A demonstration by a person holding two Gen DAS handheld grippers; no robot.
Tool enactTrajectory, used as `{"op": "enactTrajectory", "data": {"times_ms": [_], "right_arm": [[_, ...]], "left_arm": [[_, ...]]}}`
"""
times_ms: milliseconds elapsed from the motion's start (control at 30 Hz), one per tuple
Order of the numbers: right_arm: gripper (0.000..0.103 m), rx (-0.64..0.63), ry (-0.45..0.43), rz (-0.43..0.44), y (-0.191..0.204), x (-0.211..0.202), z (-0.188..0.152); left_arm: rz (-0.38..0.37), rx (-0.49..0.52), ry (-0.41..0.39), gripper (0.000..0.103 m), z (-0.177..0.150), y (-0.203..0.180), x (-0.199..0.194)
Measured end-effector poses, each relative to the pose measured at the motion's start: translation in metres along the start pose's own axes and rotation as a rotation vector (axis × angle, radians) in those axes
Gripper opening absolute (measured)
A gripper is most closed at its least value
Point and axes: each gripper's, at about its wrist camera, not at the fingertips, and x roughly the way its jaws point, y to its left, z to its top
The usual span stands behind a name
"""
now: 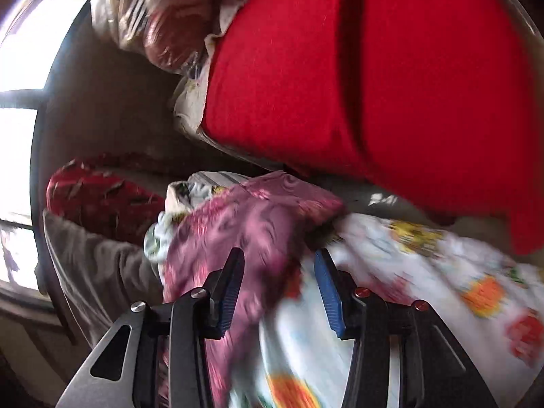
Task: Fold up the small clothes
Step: 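Grasp the shirt sleeve cuff with the right gripper and lift it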
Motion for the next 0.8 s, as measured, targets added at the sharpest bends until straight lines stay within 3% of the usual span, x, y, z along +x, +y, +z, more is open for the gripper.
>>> {"op": "enactTrajectory", "data": {"times_ms": [67, 167, 233, 267, 367, 467, 600, 800], "right_arm": [[0.056, 0.020, -0.002, 0.018, 0.001, 0.011, 0.003], [0.054, 0.070, -0.038, 0.068, -0.003, 0.008, 0.006], [0.029, 0.047, -0.090, 0.091, 0.000, -0.005, 0.007], [0.010, 0.017, -0.111, 0.092, 0.004, -0.013, 0.008], [0.010, -0.129, -0.177, 0.098, 0.029, -0.042, 0.005], [0.010, -0.278, -0.178, 0.113, 0.065, -0.059, -0.007], [0.010, -0.440, -0.124, 0.155, 0.106, -0.075, -0.043], [0.010, -0.642, -0.005, 0.186, 0.154, -0.065, -0.133]], "left_arm": [[-0.017, -0.015, 0.002, 0.060, 0.010, 0.001, 0.002], [-0.023, -0.047, -0.015, 0.060, 0.023, 0.003, 0.004], [-0.019, -0.068, -0.032, 0.060, 0.027, 0.005, 0.005], [-0.018, -0.078, -0.036, 0.060, 0.028, 0.007, 0.006], [-0.033, -0.114, -0.042, 0.060, 0.031, 0.012, 0.010], [-0.051, -0.128, -0.050, 0.060, 0.030, 0.015, 0.009], [-0.095, -0.155, -0.048, 0.060, 0.028, 0.023, 0.005], [-0.148, -0.185, -0.046, 0.060, 0.025, 0.037, -0.003]]}}
